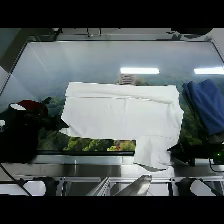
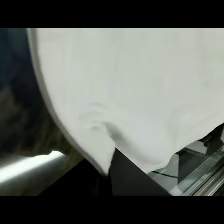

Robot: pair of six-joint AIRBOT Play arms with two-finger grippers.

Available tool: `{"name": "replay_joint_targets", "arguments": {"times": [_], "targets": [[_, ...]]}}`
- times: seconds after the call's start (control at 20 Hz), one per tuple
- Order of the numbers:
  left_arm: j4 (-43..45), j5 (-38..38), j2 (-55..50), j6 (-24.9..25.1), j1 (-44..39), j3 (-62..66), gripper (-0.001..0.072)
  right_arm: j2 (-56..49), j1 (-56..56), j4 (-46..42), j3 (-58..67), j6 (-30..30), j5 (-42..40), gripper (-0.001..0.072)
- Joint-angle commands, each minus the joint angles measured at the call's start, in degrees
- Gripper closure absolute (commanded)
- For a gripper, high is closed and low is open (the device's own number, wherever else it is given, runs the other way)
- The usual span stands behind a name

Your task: Fold the shirts.

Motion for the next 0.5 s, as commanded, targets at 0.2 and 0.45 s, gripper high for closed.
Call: {"name": "replay_joint_targets", "arguments": {"times": [0.2,0.45], "targets": [[-0.20,-0.07,0.04,-0.17,-0.02,-0.02,0.0691,-1.31,0.04,14.25,0.35,-13.07,-1.92,0.0453],[-0.20,-0.07,0.04,-0.17,-0.02,-0.04,0.0690,-2.73,0.04,12.17,0.39,-14.40,1.70,0.0455]]}}
